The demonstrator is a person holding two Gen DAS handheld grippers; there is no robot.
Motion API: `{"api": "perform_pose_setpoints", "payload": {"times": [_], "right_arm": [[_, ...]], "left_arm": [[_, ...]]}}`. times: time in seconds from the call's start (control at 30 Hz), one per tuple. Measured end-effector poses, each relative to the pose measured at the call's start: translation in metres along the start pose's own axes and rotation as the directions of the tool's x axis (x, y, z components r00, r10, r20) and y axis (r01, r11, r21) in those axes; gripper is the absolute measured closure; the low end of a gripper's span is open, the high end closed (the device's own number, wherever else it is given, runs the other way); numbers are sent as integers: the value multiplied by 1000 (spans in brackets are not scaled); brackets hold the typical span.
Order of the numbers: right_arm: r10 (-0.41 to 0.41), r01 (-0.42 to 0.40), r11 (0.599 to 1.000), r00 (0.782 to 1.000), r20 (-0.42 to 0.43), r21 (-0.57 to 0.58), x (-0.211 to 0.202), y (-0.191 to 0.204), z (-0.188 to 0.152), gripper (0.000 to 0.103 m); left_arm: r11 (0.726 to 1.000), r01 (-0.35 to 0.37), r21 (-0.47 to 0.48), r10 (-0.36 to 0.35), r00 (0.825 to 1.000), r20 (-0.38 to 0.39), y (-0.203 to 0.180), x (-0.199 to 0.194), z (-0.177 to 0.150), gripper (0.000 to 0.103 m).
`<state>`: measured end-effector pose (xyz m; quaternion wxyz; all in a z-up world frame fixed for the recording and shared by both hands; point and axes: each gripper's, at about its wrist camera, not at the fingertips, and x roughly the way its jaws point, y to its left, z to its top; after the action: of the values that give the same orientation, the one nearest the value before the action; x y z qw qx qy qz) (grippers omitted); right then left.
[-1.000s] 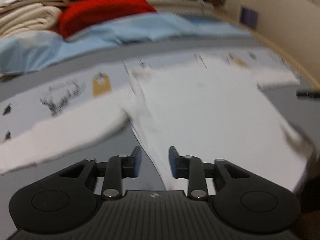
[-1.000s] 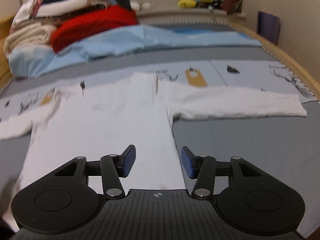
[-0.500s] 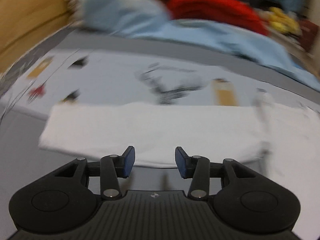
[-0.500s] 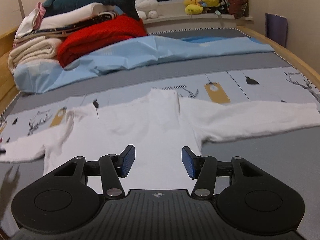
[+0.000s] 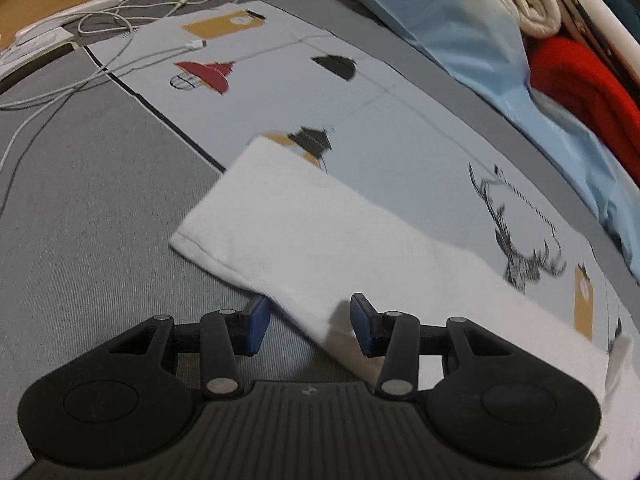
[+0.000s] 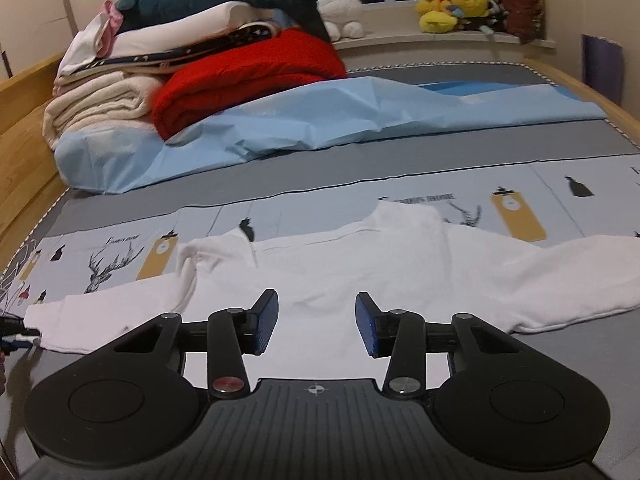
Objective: Fold small clothes
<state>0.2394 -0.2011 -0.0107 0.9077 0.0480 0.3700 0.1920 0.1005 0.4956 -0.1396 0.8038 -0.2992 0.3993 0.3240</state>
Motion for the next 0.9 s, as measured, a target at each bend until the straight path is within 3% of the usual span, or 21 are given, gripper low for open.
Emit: {"api": "perform_pose_setpoints", "payload": {"times": [0.1, 0.13, 0.17, 0.2, 0.27, 0.4, 0.53, 0.63, 0.8, 0.9], "right_arm": [[8, -8, 1000, 1000, -7, -15, 5, 10, 1, 58], [8, -9, 1000, 1000, -8, -18, 6, 13, 1, 58], [9, -9, 1000, 1000, -8, -20, 7, 15, 1, 59], [9, -10, 1000, 1000, -8, -23, 8, 17, 1, 59], [11, -11, 1000, 1000, -4, -27, 8, 21, 2, 65], [19, -19, 1000, 1000, 8, -22, 2, 26, 7, 77], [28, -28, 1000, 1000, 12, 2, -5, 35, 27, 87], [22, -21, 1000, 1000, 14, -3, -6, 47, 50, 91], [79, -79, 997, 995, 64, -1, -2, 48, 63, 91], [88, -88, 994, 996, 12, 60, 16, 29, 46, 93]], "left_arm": [[1000, -6, -10, 7, 1000, 28, 2, 3, 2, 55], [1000, -14, -2, 14, 999, 36, -1, 3, 1, 62], [999, -32, 11, 31, 998, 49, -2, 3, 1, 88], [999, -45, 22, 44, 997, 56, -3, 4, 2, 100], [999, -45, 1, 45, 996, 76, -3, 2, 5, 99], [996, -61, 61, 49, 983, 176, -31, -26, 13, 100], [995, 49, 85, -70, 962, 264, -79, -85, 18, 100], [977, 109, 184, -162, 939, 302, -131, -131, 8, 100], [925, 230, 302, -309, 919, 247, -211, -183, -37, 100], [881, 285, 376, -371, 911, 178, -255, -184, -79, 100]]}}
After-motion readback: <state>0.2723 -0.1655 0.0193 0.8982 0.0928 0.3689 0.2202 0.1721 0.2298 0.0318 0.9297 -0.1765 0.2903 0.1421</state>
